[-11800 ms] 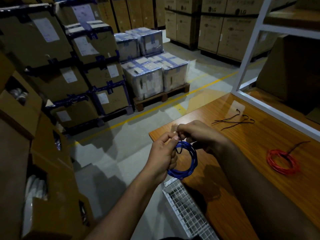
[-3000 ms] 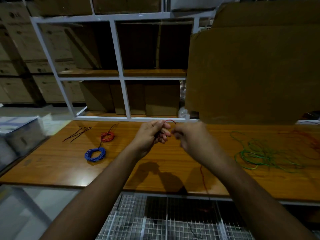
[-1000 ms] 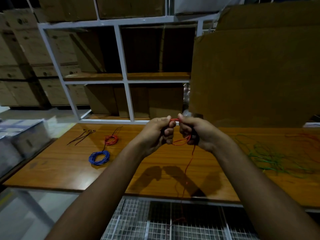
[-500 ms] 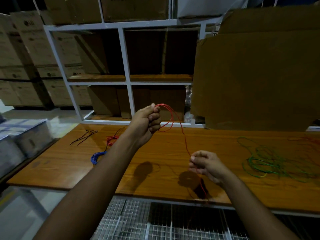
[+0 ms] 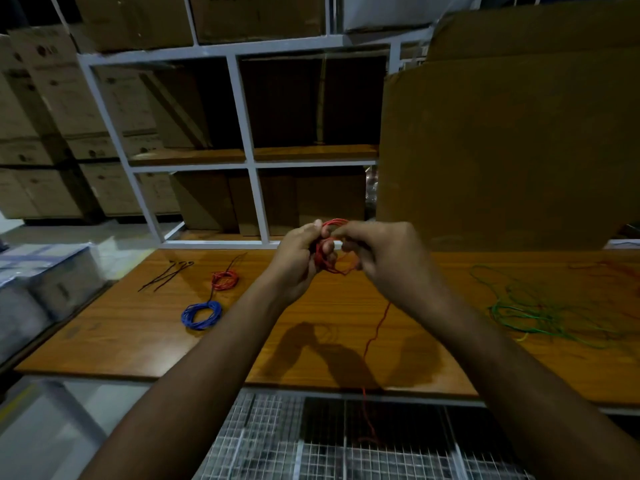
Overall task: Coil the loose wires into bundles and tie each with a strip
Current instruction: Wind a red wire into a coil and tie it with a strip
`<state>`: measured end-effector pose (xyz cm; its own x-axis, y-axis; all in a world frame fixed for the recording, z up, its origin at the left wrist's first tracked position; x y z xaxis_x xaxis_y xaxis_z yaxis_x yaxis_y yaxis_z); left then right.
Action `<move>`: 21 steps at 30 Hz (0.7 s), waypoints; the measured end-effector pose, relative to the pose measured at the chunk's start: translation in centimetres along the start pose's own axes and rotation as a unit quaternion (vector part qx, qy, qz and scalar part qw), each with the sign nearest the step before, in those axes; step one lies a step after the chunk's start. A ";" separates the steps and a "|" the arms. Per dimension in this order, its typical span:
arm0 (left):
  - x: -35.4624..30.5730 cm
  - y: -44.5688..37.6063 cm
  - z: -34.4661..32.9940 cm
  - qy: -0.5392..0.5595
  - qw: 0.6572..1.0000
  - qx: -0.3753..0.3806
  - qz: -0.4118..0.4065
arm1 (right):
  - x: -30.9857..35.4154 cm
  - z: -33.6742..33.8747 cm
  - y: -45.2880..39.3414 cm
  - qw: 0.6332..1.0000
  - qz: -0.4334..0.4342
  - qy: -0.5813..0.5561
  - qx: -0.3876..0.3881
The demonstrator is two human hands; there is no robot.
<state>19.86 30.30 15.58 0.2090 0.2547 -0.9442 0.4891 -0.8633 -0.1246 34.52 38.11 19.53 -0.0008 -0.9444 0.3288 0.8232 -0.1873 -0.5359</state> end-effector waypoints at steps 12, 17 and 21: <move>-0.4 1.8 -1.0 0.135 0.988 0.061 0.043 | -4.9 -1.1 -3.5 0.997 -0.058 -0.040 -0.042; -0.8 2.1 -0.6 0.161 0.984 0.061 0.053 | -6.7 -1.6 -3.6 0.979 -0.147 -0.136 0.043; -1.9 2.2 0.2 0.151 0.988 0.021 0.010 | -10.0 -3.4 -0.7 0.838 -0.200 -0.467 0.199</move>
<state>20.34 27.85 17.09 0.4648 0.3505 -0.8131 0.4485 -0.8850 -0.1251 32.04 46.79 13.97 -0.0303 -0.1689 0.9852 0.9874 -0.1584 0.0032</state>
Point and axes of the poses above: each hand's wrist, its own y-axis away from the middle knuckle, its own z-axis out of the back of the hand, x = y × z, the point moved 2 cm from there along -y, towards the middle knuckle, and after that the axes turned 8 degrees about x, right-handed, at the moved point
